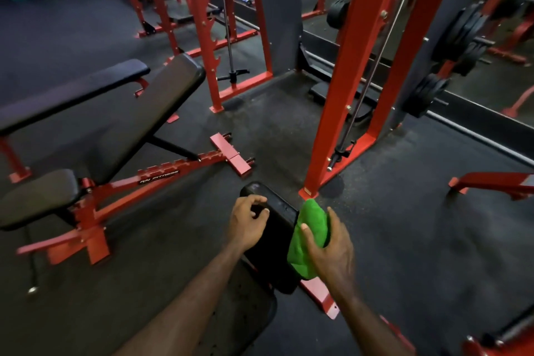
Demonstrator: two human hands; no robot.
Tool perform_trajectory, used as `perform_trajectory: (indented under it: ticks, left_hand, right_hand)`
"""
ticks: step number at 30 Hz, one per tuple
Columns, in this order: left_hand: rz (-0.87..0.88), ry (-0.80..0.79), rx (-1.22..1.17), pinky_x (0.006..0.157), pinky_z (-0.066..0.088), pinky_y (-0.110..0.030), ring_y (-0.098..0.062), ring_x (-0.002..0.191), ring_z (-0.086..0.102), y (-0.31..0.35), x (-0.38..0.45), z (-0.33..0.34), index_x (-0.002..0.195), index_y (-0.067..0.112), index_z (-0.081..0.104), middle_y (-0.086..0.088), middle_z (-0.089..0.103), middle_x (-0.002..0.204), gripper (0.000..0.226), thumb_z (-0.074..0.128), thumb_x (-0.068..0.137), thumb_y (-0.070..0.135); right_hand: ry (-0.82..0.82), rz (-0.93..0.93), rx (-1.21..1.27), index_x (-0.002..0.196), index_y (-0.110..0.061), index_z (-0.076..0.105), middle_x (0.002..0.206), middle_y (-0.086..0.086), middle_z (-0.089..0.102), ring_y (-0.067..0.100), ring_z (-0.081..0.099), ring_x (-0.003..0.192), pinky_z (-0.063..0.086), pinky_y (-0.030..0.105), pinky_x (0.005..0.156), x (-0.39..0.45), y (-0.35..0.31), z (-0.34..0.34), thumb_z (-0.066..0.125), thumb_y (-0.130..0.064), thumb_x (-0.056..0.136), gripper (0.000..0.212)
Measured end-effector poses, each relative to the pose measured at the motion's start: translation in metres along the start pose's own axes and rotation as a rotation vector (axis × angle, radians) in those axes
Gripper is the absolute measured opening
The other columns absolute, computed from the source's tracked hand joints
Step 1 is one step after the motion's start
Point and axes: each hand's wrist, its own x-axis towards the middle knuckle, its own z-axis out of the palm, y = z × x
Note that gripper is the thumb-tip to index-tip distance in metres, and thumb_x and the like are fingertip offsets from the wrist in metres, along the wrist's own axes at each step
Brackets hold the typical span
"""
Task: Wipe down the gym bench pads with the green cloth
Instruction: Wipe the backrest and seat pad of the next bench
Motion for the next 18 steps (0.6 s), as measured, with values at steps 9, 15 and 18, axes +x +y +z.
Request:
perform_trajectory:
  ticks: [9, 15, 18]
  left_hand:
    - [-0.070, -0.203, 0.153, 0.123, 0.028, -0.036, -0.026, 0.147, 0.034, -0.025, 0.040, -0.022, 0.160, 0.020, 0.031, -0.006, 0.031, 0.160, 0.084, 0.075, 0.089, 0.020]
    - [0.090, -0.358, 0.315, 0.128, 0.016, -0.040, -0.029, 0.158, 0.013, -0.024, 0.080, -0.020, 0.165, 0.024, 0.013, -0.011, 0.015, 0.171, 0.109, 0.071, 0.075, 0.008]
    - [0.170, -0.440, 0.347, 0.125, 0.025, -0.048, -0.027, 0.157, 0.017, -0.030, 0.100, -0.014, 0.165, 0.026, 0.017, -0.007, 0.018, 0.171, 0.109, 0.071, 0.071, 0.010]
  right_hand:
    - [0.004, 0.012, -0.122, 0.152, -0.006, 0.044, 0.163, 0.018, 0.031, 0.036, 0.039, 0.146, 0.038, 0.046, 0.118, 0.002, 0.013, 0.032, 0.044, -0.065, 0.088, 0.087]
    - [-0.105, -0.235, -0.444, 0.154, -0.016, 0.045, 0.151, 0.009, 0.053, 0.033, 0.061, 0.124, 0.055, 0.045, 0.099, 0.038, -0.033, 0.064, 0.049, -0.064, 0.091, 0.079]
    - [-0.146, -0.256, -0.448, 0.157, -0.034, 0.038, 0.146, -0.001, 0.052, 0.024, 0.063, 0.118, 0.057, 0.042, 0.089, 0.043, -0.031, 0.056, 0.050, -0.074, 0.092, 0.077]
